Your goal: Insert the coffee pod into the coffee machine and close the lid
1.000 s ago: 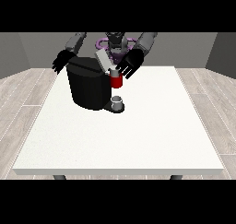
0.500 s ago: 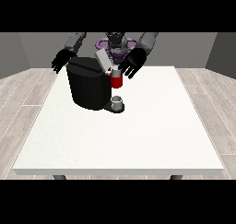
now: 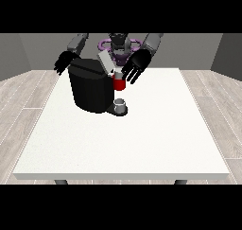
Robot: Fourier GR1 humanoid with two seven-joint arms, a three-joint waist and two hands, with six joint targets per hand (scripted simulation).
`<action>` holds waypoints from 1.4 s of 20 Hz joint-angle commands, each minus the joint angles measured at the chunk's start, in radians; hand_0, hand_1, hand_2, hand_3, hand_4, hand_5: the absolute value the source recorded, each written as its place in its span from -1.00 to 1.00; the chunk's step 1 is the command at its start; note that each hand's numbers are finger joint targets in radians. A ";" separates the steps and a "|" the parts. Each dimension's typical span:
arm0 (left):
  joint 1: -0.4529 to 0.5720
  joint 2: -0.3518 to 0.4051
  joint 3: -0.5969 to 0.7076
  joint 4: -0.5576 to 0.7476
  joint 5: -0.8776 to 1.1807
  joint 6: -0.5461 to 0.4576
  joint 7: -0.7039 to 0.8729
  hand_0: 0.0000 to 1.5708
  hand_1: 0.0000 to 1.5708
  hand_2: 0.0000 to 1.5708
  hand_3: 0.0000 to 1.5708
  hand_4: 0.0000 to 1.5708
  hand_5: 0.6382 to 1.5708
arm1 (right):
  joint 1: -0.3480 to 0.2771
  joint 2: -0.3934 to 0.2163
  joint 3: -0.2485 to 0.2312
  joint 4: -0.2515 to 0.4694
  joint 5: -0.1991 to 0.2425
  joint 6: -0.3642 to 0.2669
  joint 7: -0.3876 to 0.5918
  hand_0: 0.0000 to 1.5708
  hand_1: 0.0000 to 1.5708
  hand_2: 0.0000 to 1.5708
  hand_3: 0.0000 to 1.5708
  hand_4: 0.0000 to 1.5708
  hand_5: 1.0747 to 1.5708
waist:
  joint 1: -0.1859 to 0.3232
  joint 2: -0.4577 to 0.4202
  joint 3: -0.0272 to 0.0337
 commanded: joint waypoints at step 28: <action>0.265 -0.247 0.232 -0.063 0.301 -0.059 -0.038 -1.00 -1.00 -1.00 -1.00 -0.67 1.00 | 0.193 -0.028 -0.104 0.136 -0.042 -0.016 -0.034 -1.00 -1.00 -1.00 -1.00 -0.45 1.00 | 0.215 -0.323 -0.0045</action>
